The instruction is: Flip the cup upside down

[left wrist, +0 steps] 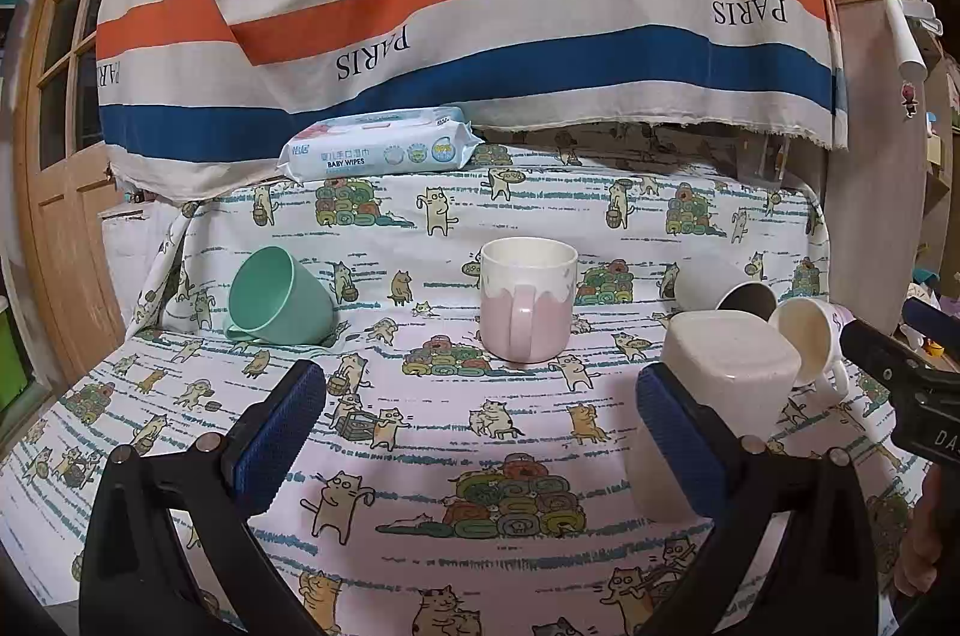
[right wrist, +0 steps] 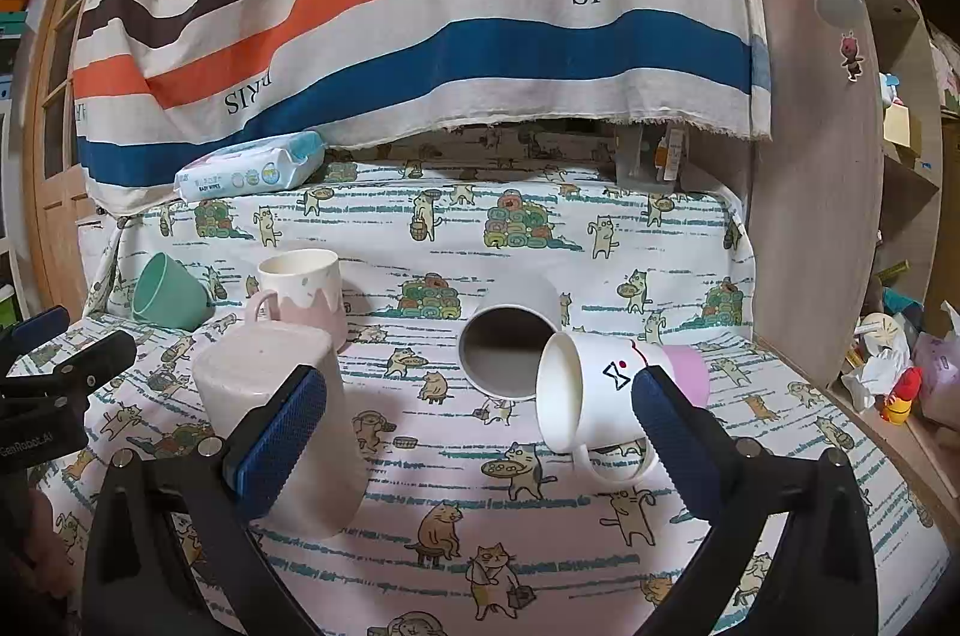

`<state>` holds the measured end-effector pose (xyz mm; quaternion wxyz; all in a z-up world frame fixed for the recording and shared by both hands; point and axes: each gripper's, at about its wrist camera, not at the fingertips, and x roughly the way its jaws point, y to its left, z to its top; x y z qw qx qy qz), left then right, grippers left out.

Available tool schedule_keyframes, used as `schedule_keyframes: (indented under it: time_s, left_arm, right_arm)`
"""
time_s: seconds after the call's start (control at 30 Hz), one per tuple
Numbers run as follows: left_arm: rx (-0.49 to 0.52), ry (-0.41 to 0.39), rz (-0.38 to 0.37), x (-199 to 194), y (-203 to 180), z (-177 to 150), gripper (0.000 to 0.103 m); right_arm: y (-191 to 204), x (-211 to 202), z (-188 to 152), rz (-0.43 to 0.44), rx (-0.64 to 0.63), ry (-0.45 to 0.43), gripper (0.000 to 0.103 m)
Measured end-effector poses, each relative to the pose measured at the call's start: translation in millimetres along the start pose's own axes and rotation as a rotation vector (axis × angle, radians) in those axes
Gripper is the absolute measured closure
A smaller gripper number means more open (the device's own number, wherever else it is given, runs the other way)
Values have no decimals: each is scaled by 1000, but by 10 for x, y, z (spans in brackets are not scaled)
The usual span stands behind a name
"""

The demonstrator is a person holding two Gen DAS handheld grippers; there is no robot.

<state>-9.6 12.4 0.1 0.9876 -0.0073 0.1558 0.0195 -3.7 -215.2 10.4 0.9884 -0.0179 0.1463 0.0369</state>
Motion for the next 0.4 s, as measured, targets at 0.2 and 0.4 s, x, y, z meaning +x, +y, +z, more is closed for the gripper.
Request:
schedule_keyframes:
  time_s: [0.2, 0.4]
  left_arm:
    - [0, 1, 1, 0, 0, 0, 0]
    - [0, 0, 0, 1, 5, 3, 0]
  right_arm:
    - [-1, -5, -2, 0, 0, -2, 0]
    - [-3, 3, 1, 0, 0, 0, 0]
